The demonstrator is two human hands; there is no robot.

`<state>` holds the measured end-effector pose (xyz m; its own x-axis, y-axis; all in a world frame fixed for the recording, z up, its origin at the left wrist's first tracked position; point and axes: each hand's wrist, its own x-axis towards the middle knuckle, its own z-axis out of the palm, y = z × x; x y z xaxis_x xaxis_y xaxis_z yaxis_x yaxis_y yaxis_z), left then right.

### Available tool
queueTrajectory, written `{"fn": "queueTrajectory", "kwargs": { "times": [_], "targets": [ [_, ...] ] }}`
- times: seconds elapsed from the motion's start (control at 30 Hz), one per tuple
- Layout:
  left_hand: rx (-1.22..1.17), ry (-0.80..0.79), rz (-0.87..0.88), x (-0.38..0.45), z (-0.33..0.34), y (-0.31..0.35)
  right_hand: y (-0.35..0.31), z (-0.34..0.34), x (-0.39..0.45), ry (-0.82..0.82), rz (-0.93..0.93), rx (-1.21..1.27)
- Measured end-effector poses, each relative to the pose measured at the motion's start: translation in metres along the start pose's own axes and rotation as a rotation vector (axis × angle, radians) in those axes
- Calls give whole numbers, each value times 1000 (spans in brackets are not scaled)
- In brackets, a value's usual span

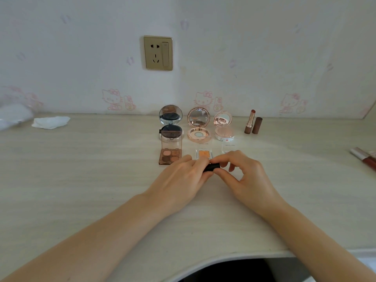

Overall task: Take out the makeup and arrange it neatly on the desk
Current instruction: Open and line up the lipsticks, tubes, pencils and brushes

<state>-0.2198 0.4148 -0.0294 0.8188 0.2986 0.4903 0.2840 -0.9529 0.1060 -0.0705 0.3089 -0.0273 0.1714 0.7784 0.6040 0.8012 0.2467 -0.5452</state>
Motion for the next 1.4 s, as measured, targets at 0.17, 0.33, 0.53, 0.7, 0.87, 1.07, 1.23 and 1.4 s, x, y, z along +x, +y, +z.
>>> {"fn": "queueTrajectory", "kwargs": {
  "times": [0.17, 0.33, 0.53, 0.7, 0.87, 1.07, 1.23, 1.4],
  "targets": [
    [-66, 32, -27, -1, -3, 5, 0, 0, -1, -1, 23, 18],
    [-191, 39, -60, -1, -5, 6, -1, -1, -1, 30, 86, 79],
    [-315, 75, -102, -1, -1, 2, -1, -2, 5, 72, 211, 249],
    [-397, 109, -169, -1, 2, 0, -3, -2, 8, 67, 278, 451],
    [-459, 142, -235, 1, 0, -1, -1, -3, 9, 128, 292, 501],
    [-580, 172, -330, 3, -2, -2, 1, -10, 10, 251, 394, 619],
    [-939, 120, -480, 7, -4, -1, -1, -7, 9, 239, 427, 585],
    [-1112, 118, -553, 12, -4, 3, -6, -6, 10, 225, 435, 563]
  ]
}}
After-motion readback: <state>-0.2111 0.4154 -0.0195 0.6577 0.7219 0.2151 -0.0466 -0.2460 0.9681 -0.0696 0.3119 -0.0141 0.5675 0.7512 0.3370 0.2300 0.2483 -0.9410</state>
